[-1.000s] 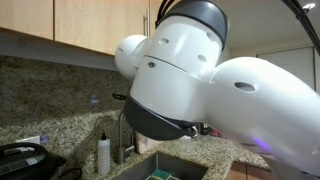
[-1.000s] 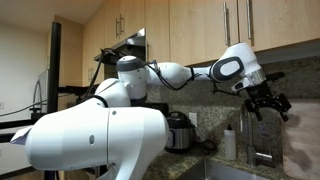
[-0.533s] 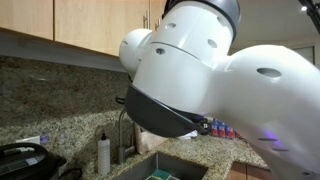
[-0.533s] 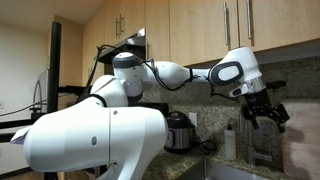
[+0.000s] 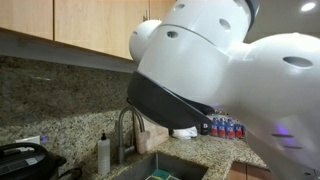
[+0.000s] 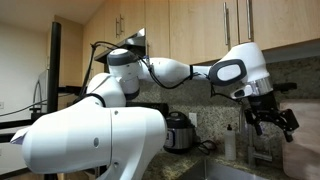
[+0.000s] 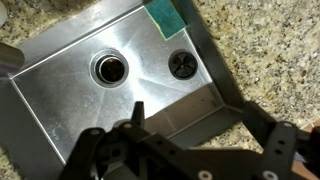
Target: Turn the tap nozzle to the right
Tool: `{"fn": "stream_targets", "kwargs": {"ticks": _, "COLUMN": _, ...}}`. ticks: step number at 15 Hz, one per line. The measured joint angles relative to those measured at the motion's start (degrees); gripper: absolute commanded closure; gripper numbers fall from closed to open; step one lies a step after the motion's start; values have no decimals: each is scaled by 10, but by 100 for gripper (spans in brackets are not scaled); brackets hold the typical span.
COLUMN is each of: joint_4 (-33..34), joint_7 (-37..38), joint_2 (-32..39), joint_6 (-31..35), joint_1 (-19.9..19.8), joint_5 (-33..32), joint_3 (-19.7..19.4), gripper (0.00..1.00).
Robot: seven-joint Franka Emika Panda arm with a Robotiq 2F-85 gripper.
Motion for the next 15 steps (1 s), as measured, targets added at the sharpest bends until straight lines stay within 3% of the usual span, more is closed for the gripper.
{"fn": "stream_targets", "kwargs": {"ticks": 3, "joint_4": 1, "joint_7": -21, "joint_2": -2, "joint_6": -7, "joint_1": 10, "joint_5": -10, "joint_3": -32, "gripper": 0}}
{"fn": "stream_targets", "kwargs": {"ticks": 9, "joint_4": 14, "joint_7": -31, "joint_2": 7, "joint_6": -31, "joint_1": 72, "joint_5": -40, "joint_3": -88, "gripper": 0}}
{"fn": "stream_targets", "kwargs": {"ticks": 15, "joint_4": 70, "joint_7": -31, "joint_2": 7, "joint_6": -34, "joint_1": 69, "joint_5": -40, "joint_3": -75, "gripper": 0}}
